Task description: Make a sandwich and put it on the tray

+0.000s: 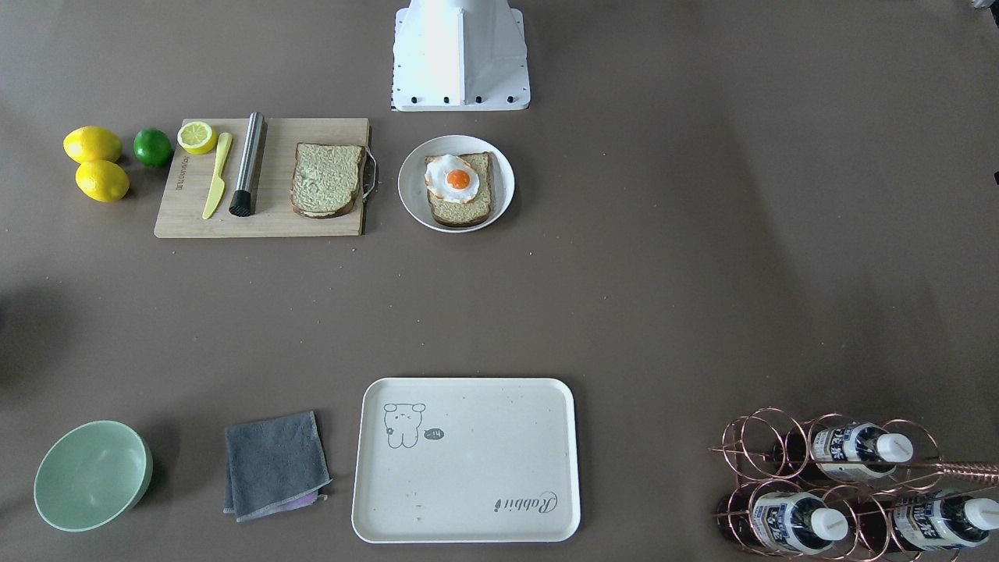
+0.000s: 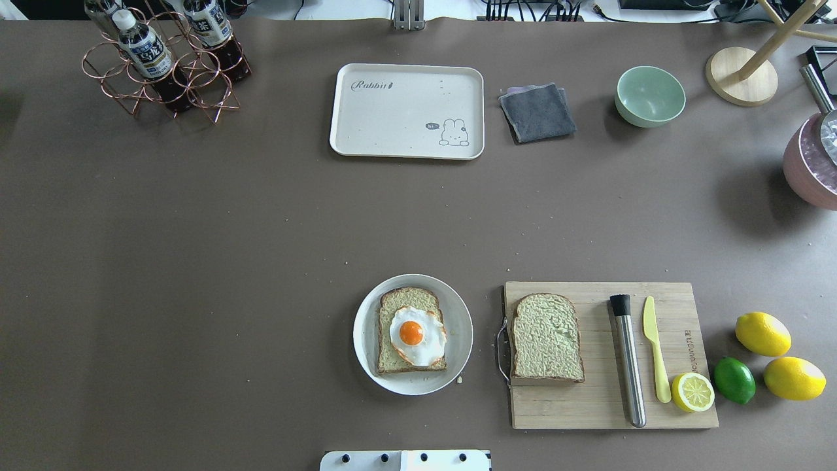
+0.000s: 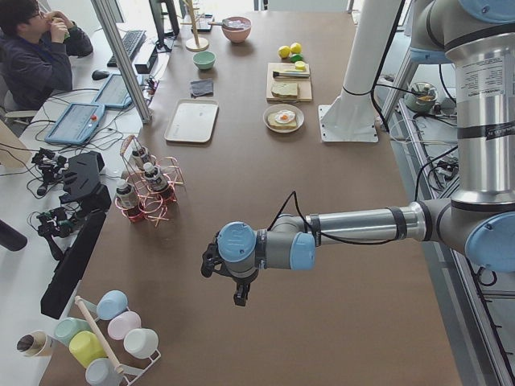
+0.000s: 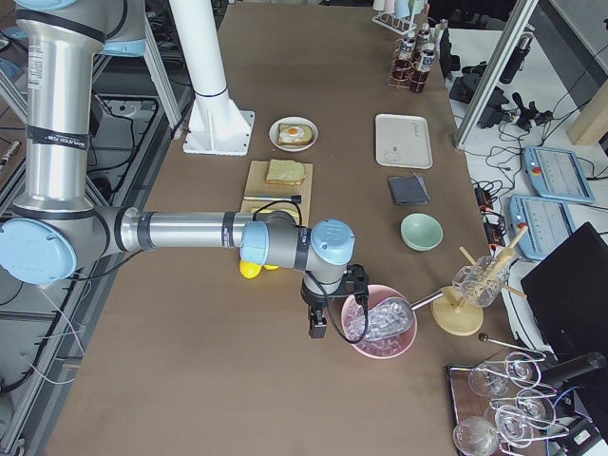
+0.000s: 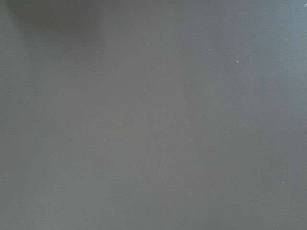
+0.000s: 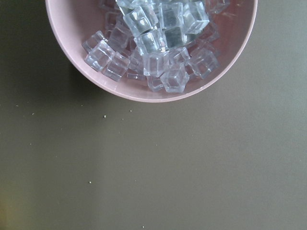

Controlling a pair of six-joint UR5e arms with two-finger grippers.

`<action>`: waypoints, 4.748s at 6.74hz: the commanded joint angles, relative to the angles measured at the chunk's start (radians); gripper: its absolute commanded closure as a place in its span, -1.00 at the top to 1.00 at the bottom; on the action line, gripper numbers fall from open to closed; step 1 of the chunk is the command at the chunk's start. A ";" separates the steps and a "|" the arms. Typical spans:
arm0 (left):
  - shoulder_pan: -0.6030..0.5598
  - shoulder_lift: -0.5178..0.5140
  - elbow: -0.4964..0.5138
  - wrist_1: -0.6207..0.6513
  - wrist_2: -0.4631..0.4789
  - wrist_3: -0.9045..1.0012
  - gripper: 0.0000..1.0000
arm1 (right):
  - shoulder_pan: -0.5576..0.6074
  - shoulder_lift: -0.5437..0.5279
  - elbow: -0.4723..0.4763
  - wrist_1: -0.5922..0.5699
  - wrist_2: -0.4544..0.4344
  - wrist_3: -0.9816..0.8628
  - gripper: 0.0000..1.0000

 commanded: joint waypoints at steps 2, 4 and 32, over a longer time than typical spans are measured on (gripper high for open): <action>0.000 -0.014 -0.006 -0.002 -0.002 0.009 0.95 | 0.000 0.002 0.004 0.000 0.006 0.003 1.00; 0.000 -0.021 -0.042 -0.024 -0.004 0.004 0.95 | 0.000 0.011 0.050 0.003 0.082 0.005 1.00; 0.772 -0.574 -0.206 -0.291 0.449 -1.218 0.96 | -1.344 -0.006 0.334 0.778 -0.747 1.763 0.47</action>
